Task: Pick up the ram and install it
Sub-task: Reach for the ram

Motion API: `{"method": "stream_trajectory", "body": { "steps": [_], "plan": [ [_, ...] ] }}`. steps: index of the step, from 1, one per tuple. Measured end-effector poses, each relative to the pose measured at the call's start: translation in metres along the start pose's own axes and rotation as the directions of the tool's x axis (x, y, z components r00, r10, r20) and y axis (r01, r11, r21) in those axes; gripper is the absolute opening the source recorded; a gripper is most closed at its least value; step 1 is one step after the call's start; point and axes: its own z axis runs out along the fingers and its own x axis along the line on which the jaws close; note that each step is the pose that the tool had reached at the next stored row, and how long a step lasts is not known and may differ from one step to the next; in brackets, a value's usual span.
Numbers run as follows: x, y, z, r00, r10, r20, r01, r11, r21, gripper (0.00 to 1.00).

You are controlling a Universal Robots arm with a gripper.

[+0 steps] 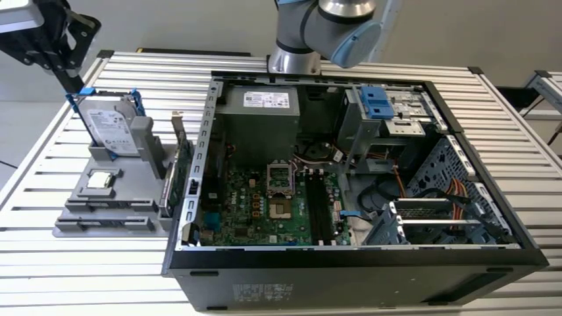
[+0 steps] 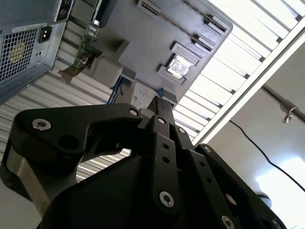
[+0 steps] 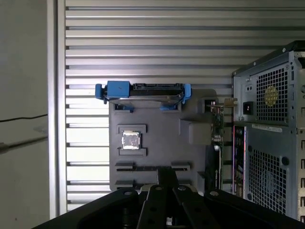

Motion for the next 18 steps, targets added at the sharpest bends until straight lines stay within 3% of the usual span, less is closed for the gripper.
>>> {"method": "stream_trajectory", "body": {
  "steps": [18],
  "plan": [
    [0.0000,-0.0028,-0.0001,1.0000,-0.010,-0.0005,0.010,1.0000,-0.0002,0.00]
  ]
}}
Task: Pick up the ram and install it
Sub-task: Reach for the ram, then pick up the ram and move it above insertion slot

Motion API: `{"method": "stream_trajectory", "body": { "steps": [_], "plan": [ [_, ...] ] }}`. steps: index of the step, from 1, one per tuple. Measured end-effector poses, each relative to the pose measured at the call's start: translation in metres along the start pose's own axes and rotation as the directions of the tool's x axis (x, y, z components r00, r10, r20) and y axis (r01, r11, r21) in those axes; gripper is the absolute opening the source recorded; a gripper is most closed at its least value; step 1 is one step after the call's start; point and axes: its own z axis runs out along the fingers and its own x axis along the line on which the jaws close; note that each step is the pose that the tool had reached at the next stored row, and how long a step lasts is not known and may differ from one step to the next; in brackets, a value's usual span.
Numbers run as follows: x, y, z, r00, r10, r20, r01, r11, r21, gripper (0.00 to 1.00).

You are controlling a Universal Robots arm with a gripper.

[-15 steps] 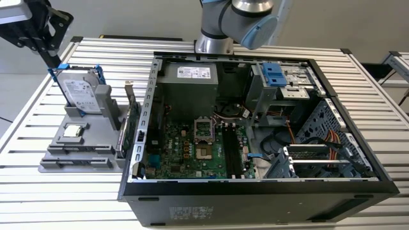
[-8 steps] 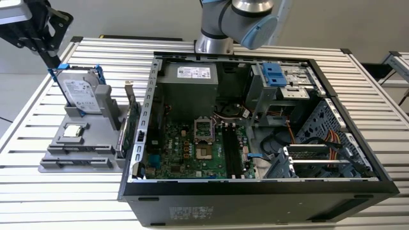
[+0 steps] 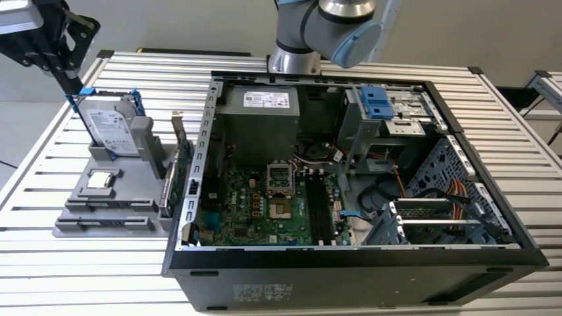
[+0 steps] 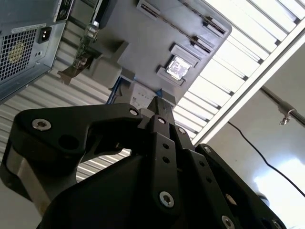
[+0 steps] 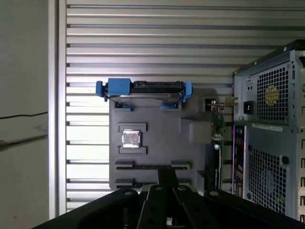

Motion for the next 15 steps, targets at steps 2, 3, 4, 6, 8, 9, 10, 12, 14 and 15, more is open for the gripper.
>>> {"method": "stream_trajectory", "body": {
  "steps": [2,3,4,6,8,9,10,12,14,15],
  "plan": [
    [0.0000,-0.0006,0.0000,1.0000,-0.001,-0.0001,0.001,1.0000,0.0000,0.00],
    [0.0000,-0.0012,0.0000,1.0000,-0.002,0.0000,0.002,1.0000,-0.0001,0.00],
    [0.0000,-0.0021,-0.0001,1.0000,-0.002,-0.0002,0.002,1.0000,0.0000,0.00],
    [-0.0001,-0.0046,-0.0001,1.0000,-0.002,0.0000,0.002,1.0000,-0.0001,0.00],
    [-0.0001,-0.0073,-0.0001,1.0000,-0.002,-0.0001,0.002,1.0000,0.0000,0.00],
    [-0.0001,-0.0087,-0.0001,1.0000,-0.002,-0.0002,0.002,1.0000,0.0000,0.00],
    [-0.0001,-0.0101,0.0000,1.0000,-0.001,-0.0001,0.001,1.0000,0.0000,0.00],
    [-0.0001,-0.0129,0.0000,1.0000,-0.001,-0.0001,0.001,1.0000,0.0000,0.00],
    [-0.0001,-0.0158,0.0001,1.0000,0.000,0.0000,0.000,1.0000,0.0000,0.00],
    [-0.0001,-0.0172,0.0001,1.0000,0.001,0.0000,-0.001,1.0000,0.0000,0.00]
  ]
}}
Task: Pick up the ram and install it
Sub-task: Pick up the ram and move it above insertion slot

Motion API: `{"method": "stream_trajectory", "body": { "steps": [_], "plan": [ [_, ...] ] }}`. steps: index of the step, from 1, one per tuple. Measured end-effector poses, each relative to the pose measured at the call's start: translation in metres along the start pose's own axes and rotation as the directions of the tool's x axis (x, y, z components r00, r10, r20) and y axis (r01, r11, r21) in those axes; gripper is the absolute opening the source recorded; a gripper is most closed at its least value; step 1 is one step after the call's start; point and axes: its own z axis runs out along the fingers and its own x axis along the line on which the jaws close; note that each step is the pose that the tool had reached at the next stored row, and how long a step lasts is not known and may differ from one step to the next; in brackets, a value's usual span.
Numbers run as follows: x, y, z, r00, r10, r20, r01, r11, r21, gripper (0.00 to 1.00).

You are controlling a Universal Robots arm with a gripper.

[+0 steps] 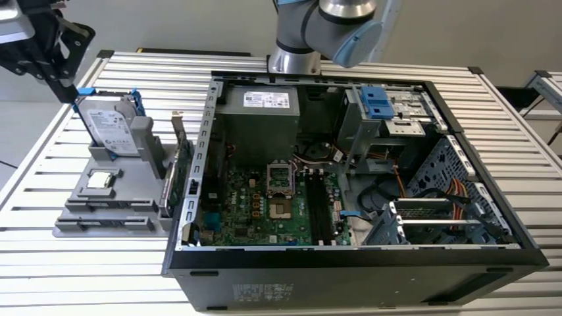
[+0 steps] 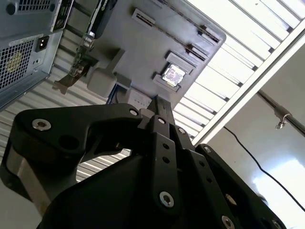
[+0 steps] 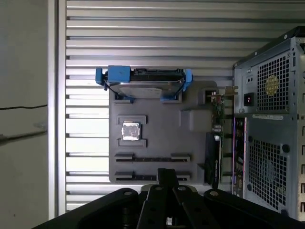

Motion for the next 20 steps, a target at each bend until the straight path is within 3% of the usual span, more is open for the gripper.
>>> {"method": "stream_trajectory", "body": {
  "steps": [20],
  "plan": [
    [-0.0001,-0.0158,-0.0002,1.0000,0.001,0.0001,-0.001,1.0000,0.0000,0.00]
  ]
}}
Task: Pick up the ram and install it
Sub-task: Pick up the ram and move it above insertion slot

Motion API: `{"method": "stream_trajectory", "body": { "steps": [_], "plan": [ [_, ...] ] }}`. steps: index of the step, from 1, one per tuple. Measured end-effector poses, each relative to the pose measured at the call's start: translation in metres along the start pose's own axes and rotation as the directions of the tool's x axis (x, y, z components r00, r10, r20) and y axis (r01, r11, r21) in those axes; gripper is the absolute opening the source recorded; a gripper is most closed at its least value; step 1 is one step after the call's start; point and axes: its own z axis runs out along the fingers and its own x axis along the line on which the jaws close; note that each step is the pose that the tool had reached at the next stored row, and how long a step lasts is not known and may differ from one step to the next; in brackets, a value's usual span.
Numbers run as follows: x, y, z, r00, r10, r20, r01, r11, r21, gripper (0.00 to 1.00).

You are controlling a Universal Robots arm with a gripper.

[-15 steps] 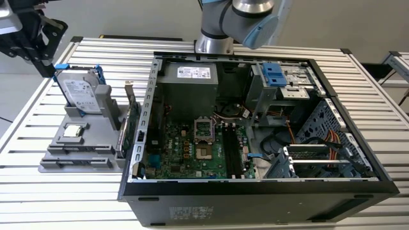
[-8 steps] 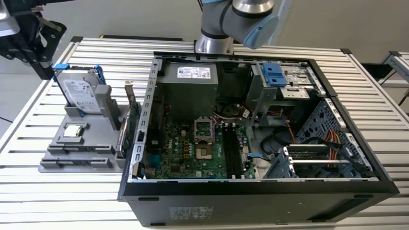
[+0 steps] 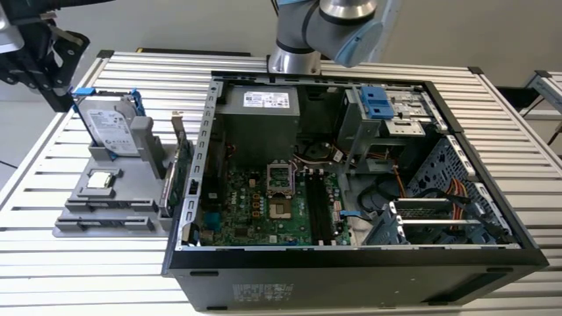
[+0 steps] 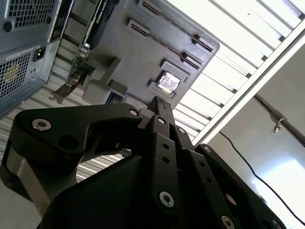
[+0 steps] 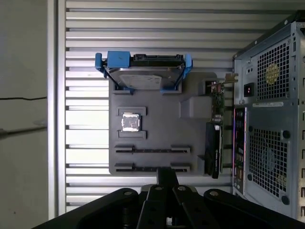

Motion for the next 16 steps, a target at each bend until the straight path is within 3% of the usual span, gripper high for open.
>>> {"method": "stream_trajectory", "body": {
  "steps": [16],
  "plan": [
    [0.0000,-0.0064,-0.0003,1.0000,0.000,0.0000,0.000,1.0000,0.0000,0.00]
  ]
}}
